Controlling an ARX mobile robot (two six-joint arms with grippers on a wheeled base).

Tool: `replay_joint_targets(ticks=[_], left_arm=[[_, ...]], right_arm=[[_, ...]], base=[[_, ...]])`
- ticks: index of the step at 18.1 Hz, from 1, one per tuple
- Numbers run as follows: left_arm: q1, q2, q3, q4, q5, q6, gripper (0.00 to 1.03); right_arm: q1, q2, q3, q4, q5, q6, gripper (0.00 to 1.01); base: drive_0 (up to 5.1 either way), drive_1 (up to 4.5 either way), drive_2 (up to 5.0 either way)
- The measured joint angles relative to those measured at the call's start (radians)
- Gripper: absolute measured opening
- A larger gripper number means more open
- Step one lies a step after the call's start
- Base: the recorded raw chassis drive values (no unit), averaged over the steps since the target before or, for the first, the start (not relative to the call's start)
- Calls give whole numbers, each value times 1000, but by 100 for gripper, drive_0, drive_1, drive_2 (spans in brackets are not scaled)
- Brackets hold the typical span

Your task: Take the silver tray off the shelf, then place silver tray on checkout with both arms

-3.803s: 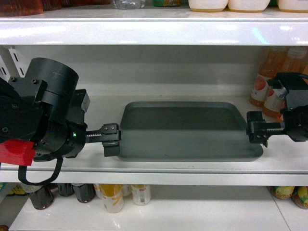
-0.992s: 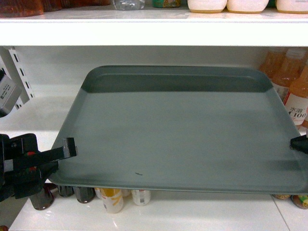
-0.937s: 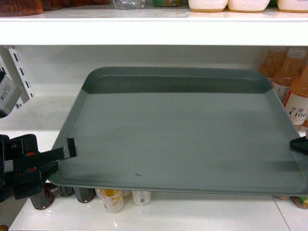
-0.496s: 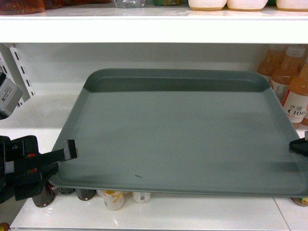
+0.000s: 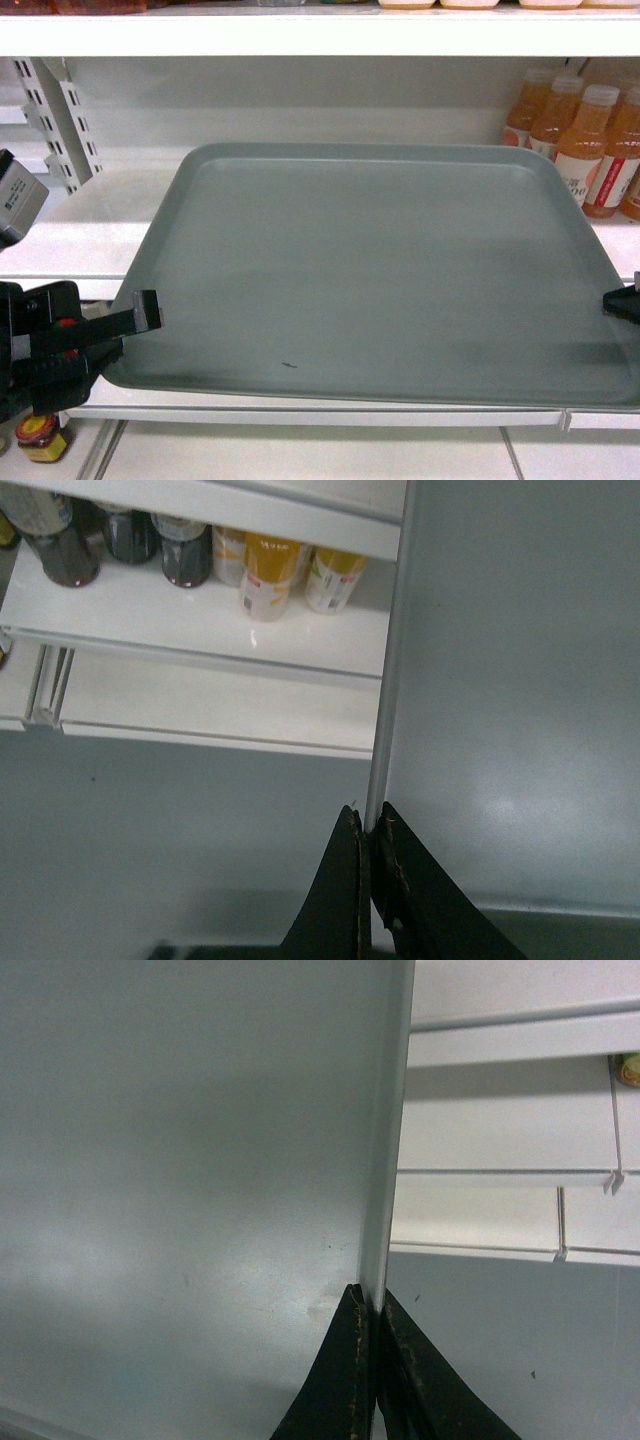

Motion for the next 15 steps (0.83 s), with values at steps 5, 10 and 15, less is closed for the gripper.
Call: replay_joint_targets(ticks=[5,10,15], left_arm=[[0,0,0,-1,0,0,3],[0,-1,0,-1,0,0,3],[0,-1,0,-3,-1,0,3]], right_arm=[[0,0,0,1,-1,0,3],[-1,0,0,-2,0,0,3],[-1,0,0,3,0,0,3]], base=[[9,-420,438],[6,-422,433],[10,-417,437]])
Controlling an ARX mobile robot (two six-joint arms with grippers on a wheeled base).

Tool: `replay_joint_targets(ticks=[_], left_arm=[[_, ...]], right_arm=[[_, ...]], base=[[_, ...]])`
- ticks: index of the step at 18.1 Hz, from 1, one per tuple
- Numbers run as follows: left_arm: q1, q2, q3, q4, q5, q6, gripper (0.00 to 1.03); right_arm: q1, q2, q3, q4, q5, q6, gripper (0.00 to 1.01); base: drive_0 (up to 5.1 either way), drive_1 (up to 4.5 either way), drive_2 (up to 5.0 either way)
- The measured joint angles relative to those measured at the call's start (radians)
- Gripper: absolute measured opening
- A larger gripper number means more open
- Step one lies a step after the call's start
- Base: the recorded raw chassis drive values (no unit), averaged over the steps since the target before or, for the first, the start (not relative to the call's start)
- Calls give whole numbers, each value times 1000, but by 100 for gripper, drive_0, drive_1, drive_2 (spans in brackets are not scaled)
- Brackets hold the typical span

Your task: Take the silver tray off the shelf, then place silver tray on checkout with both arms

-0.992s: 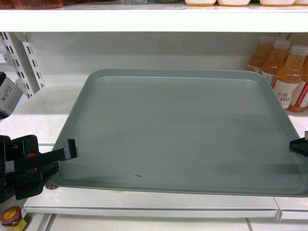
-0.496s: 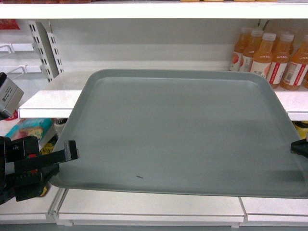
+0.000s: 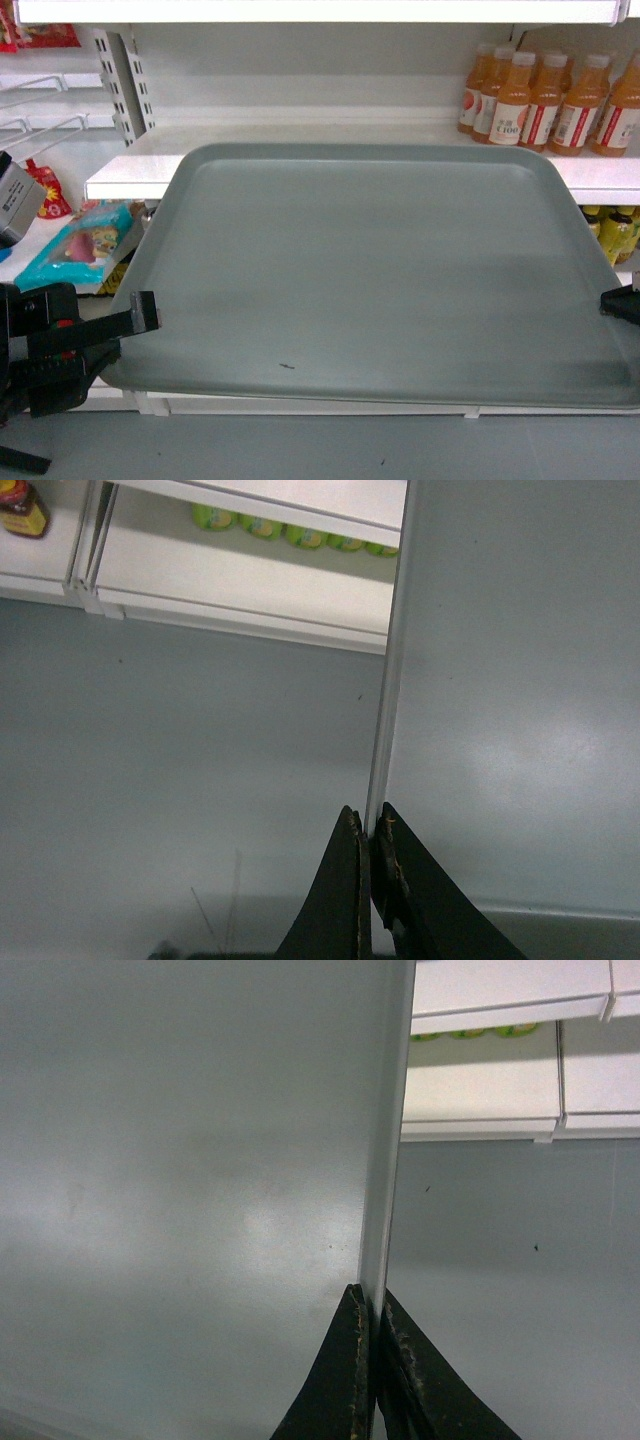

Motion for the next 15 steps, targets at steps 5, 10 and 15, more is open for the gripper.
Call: replay_joint_targets(ticks=[5,10,15], left_arm=[[0,0,0,0,4,0,3],[-1,-1,0,3,4,0,3],[-2,-1,0,6,5,0,3]], right_arm=[[-4,1,0,-11,-1,0,3],[-5,0,0,-2,-2,-1,3],[-5,0,0,-3,-1,-2,3]], base=[[8,-420,435],[5,-422,433],[11,-416,439]])
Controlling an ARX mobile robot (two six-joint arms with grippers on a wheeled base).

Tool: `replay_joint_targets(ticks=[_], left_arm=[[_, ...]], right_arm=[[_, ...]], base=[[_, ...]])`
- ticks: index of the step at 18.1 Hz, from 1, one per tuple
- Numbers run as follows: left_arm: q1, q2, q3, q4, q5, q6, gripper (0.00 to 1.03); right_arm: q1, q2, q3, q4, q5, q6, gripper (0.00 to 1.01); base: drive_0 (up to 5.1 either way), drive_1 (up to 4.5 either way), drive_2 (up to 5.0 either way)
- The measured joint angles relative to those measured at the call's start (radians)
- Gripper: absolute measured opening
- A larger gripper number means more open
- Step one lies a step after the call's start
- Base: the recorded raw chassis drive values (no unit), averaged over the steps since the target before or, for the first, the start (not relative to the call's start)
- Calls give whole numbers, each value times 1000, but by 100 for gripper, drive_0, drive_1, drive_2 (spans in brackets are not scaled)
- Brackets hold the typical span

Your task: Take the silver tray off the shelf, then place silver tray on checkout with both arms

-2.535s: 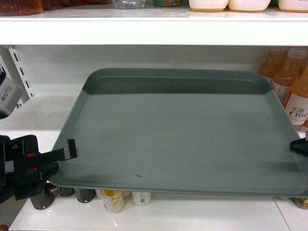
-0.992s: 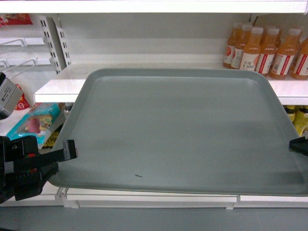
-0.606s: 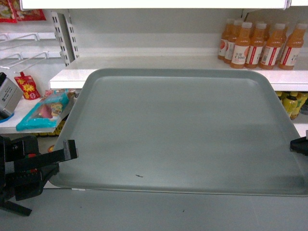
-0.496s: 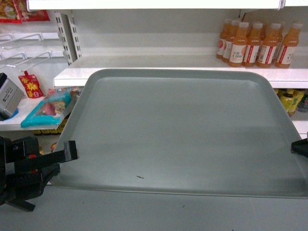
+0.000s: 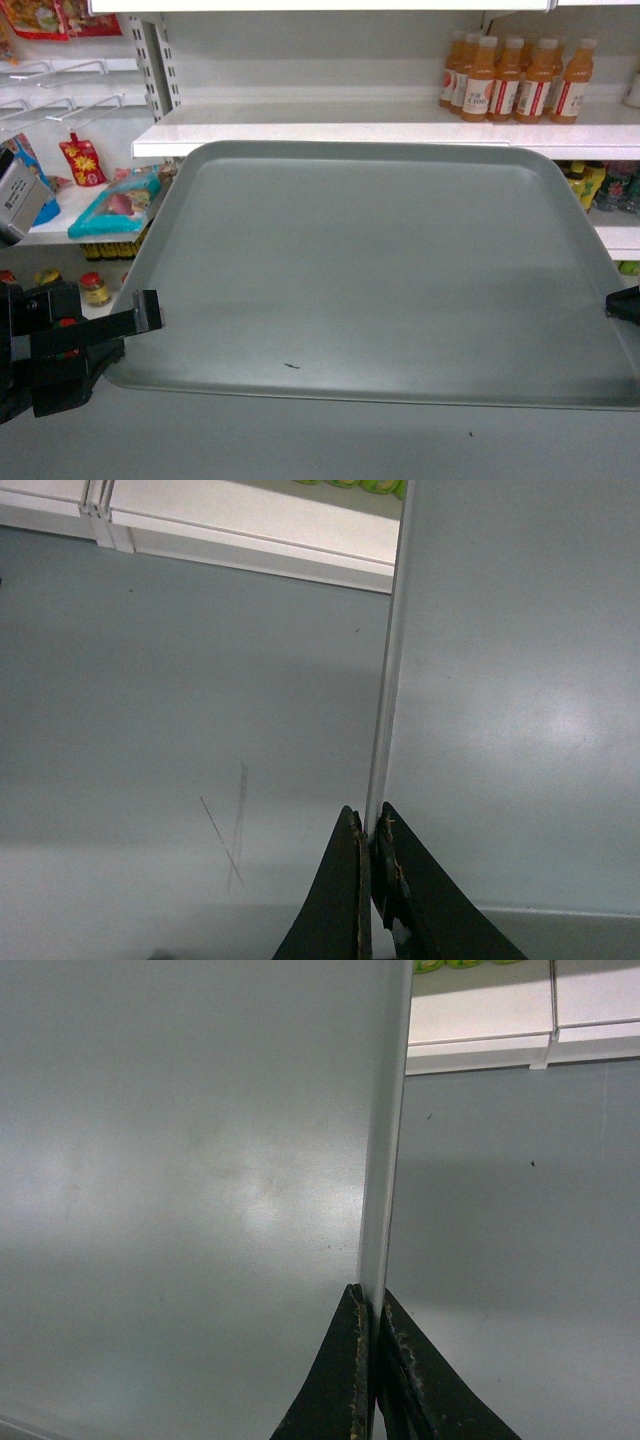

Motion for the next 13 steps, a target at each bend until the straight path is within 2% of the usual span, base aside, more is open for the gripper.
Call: replay_joint_targets(ticks=[13], left_arm=[[0,0,0,-6,0,0,3]], right_arm=[[0,0,0,0,-1,0,3]], base=[[12,-418,442]])
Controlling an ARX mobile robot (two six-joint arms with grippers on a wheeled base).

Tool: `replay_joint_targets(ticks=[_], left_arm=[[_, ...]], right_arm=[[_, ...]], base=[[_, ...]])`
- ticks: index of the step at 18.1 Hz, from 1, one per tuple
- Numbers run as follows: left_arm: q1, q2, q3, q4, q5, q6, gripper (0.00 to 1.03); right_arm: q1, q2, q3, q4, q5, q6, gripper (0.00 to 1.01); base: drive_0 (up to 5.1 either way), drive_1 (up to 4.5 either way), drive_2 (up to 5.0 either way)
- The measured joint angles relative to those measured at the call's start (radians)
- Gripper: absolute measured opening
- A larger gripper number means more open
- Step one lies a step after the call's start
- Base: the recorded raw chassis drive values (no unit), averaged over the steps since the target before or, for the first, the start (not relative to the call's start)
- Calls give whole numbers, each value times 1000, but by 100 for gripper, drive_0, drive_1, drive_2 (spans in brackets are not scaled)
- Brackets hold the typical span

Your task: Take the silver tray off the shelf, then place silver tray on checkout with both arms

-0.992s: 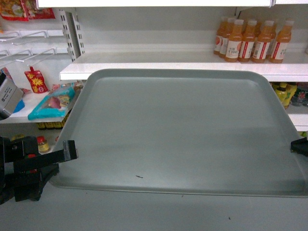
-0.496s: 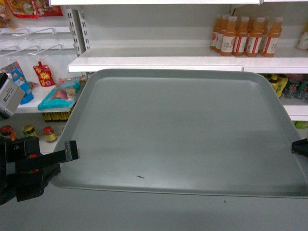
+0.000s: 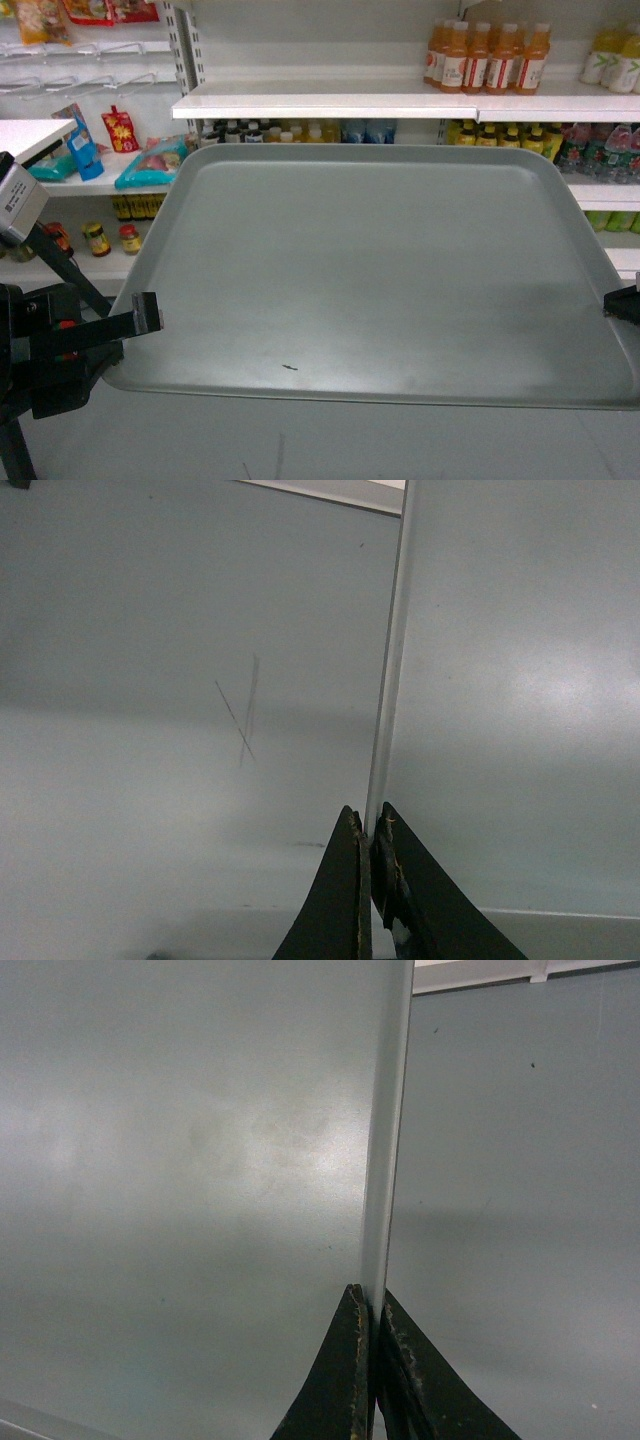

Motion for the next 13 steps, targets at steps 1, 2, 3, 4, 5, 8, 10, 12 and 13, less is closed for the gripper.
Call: replay_joint_targets(ticks=[1,2,3,4,5,8,10,12,13], left_arm=[[0,0,0,3,0,0,3],[0,0,0,6,0,0,3],[0,0,0,3,0,0,3],[0,0,0,4,0,0,3],[0,0,0,2,0,0,3],[0,0,0,3,0,0,3],[0,0,0,-1,0,0,3],[0,0,0,5,0,0,3],[0,0,0,7,0,0,3]], right_arm=[[0,0,0,3,0,0,3],[0,0,0,3,0,0,3],[0,0,0,-1,0,0,3],[0,0,0,2,0,0,3],[0,0,0,2,0,0,3],[0,0,0,2,0,0,3],[0,0,0,-5,0,0,3],[0,0,0,1,0,0,3],[0,0,0,3,0,0,3]], base=[[3,-427,433],[-4,-435,426],[-2,-434,430],[0,-432,432],[5,-427,437],[4,-428,435],[9,-423,441],[10,-413,432],[0,0,0]])
